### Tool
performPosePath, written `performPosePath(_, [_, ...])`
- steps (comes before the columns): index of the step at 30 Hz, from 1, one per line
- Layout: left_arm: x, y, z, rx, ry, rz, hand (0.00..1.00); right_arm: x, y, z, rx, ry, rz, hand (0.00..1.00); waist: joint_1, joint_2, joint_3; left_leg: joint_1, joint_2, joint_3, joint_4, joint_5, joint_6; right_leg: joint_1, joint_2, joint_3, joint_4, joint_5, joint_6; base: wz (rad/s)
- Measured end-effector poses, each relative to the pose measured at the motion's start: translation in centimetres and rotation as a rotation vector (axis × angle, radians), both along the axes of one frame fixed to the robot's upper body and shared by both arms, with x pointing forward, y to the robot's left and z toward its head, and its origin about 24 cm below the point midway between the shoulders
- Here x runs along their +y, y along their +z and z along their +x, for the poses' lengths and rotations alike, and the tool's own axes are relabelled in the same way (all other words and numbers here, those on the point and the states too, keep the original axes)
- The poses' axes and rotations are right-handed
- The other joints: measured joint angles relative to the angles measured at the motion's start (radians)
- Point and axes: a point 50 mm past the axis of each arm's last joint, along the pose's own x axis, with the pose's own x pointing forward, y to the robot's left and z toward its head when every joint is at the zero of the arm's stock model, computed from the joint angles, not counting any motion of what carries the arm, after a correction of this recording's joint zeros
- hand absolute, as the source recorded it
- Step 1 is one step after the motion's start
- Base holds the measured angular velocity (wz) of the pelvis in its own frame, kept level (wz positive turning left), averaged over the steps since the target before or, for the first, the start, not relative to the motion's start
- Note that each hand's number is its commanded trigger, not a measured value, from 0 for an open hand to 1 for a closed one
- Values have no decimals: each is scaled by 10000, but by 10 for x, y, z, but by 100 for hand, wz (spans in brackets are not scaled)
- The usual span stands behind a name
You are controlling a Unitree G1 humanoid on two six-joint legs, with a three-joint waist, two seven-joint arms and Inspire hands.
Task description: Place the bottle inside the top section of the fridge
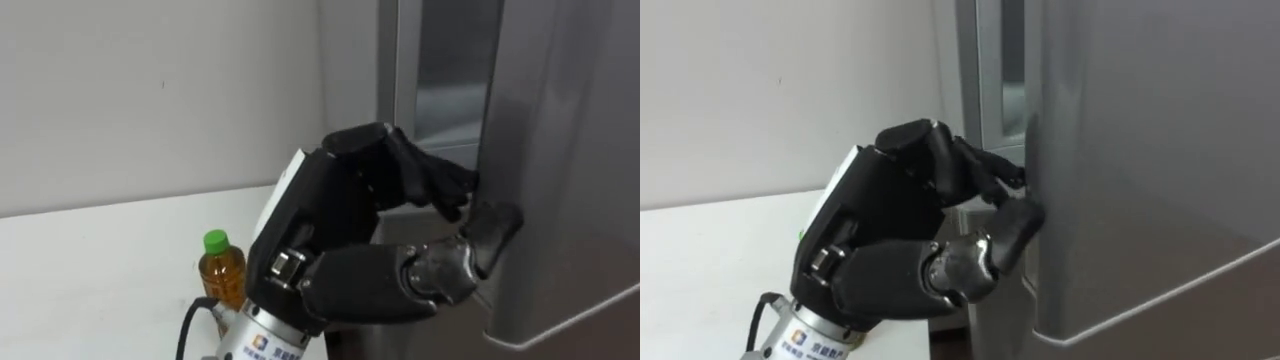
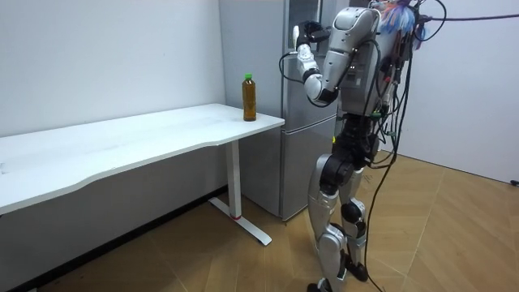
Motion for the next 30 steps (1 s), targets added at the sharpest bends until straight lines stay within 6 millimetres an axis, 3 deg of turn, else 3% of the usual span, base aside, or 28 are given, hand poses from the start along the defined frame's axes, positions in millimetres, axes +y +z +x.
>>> performPosePath(4, [-8,1,-4,-226,-594,130,0,0,0,0,-14,1,-3,0,-24,-97,52,93,-10,57,-31,0,0,6,4,96,-23,-3,6,-5])
performPosePath(9, [-15,0,-9,-424,-1228,313,0,0,0,1,-43,-9,4,0,-59,-115,61,130,-8,188,-32,0,0,-22,14,267,-26,8,23,-9])
performPosePath(14, [-23,4,-12,-691,-1868,483,0,0,0,2,-66,-55,-118,0,-117,-110,32,121,-5,299,-32,0,0,-109,15,338,-1,20,29,-8])
performPosePath(20, [-31,5,-14,-936,-2568,1001,0,-1,0,2,-75,-160,-308,0,-443,-97,22,130,0,323,-39,0,0,-168,32,504,14,42,22,-7])
performPosePath(24, [-34,-2,-12,-648,-2829,1566,0,-3,1,2,-60,-187,-393,0,-579,9,-46,125,13,534,-51,0,0,-281,41,657,11,80,26,-15])
performPosePath(30, [-38,-7,-14,-594,-3247,2074,0,-3,0,1,-69,-409,-301,0,-785,36,-52,128,21,623,-52,0,0,-326,72,846,-22,86,26,-9])
